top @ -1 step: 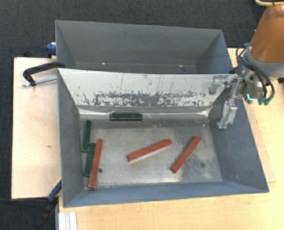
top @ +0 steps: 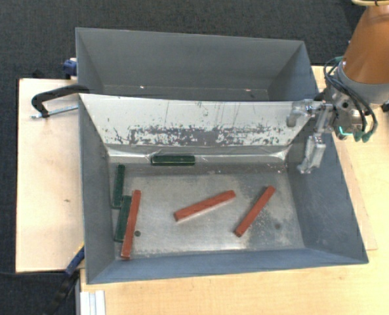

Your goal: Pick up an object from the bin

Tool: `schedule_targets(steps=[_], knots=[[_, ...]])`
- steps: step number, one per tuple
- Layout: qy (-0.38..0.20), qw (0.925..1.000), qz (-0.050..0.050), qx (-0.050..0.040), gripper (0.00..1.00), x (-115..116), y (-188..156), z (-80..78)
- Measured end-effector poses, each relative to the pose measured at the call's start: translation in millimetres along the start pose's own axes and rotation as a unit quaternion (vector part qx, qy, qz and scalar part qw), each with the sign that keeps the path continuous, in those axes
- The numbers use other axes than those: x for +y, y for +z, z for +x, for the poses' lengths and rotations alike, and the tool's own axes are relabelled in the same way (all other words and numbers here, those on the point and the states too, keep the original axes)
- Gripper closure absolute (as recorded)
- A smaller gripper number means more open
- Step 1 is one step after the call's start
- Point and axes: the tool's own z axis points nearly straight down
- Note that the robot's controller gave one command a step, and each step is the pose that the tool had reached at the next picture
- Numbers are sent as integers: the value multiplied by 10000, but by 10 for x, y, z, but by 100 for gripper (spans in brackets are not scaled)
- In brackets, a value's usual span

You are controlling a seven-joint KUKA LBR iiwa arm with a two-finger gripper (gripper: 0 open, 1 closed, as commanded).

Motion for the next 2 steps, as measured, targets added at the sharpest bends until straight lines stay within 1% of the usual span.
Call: schedule_targets(steps=[1,2], knots=[[232,9997,3,-30,0,78,487,29],[581,9983,7,-24,100,246,1730,418]])
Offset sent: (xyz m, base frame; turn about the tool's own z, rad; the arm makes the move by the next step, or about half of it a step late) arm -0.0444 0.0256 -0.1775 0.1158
